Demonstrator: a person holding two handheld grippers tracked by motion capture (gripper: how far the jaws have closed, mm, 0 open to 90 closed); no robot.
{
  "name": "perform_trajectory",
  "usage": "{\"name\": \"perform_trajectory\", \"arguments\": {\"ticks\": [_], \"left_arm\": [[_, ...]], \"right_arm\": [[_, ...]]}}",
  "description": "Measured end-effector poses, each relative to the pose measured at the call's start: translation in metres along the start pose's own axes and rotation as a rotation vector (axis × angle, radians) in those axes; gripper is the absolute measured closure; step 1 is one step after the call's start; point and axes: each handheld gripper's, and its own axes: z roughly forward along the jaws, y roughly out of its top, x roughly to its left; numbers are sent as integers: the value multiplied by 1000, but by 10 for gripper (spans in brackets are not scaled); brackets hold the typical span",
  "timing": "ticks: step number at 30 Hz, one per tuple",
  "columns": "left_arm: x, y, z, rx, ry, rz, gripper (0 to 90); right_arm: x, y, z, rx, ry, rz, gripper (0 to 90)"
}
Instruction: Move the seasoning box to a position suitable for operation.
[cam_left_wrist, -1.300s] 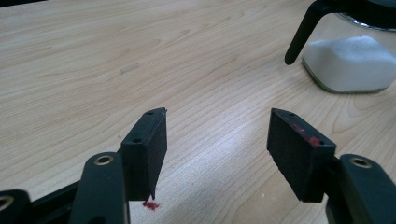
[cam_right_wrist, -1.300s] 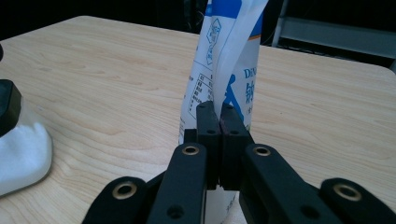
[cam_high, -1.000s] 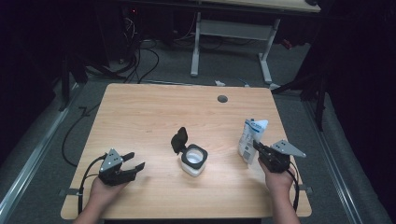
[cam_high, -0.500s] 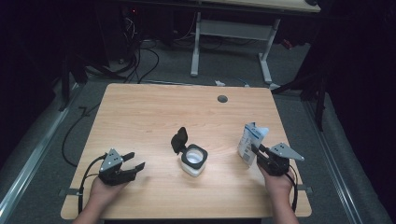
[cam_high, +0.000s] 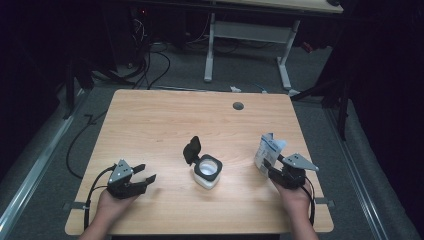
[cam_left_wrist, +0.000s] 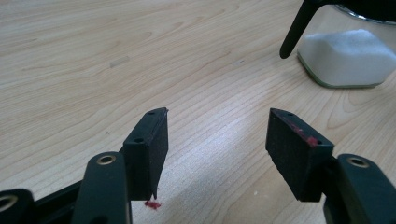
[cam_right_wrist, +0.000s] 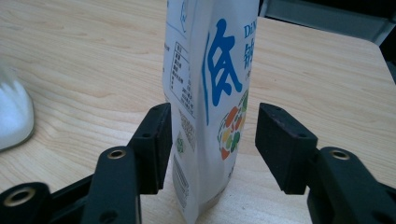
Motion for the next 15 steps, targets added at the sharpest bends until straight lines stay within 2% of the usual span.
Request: {"name": "perform_trajectory", "arguments": {"ticks": [8, 15], "left_arm": [[5, 0, 0, 11, 55, -36, 369], [5, 0, 2, 21, 60, -46, 363]], "right_arm": [[2, -1, 0, 28, -14, 17, 416], [5, -4, -5, 23, -41, 42, 413]]}}
